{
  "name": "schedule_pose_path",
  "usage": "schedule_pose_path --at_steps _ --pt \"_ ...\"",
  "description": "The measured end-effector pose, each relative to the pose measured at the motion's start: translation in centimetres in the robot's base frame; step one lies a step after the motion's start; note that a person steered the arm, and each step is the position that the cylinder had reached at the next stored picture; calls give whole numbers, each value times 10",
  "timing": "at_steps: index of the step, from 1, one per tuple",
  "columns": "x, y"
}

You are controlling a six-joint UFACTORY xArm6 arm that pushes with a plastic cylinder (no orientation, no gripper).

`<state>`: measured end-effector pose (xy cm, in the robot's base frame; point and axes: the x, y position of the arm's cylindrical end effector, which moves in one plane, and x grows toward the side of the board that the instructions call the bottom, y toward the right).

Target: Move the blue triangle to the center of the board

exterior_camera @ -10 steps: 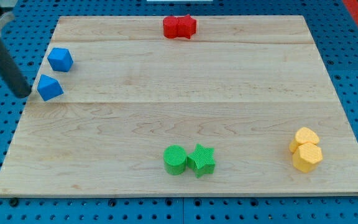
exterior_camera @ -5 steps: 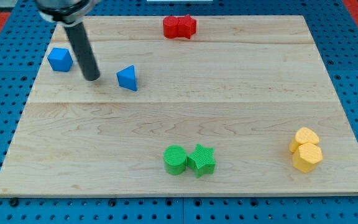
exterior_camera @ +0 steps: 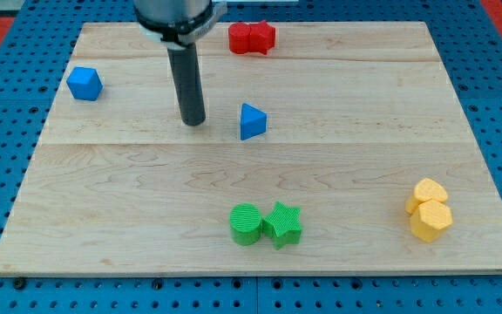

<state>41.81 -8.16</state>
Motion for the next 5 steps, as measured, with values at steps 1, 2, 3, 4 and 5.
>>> schedule_pose_path --at_steps 1,2,3,4,5 --pt "9 19" --pt "9 51" --pt "7 88" --pt "8 76" --pt "21 -12"
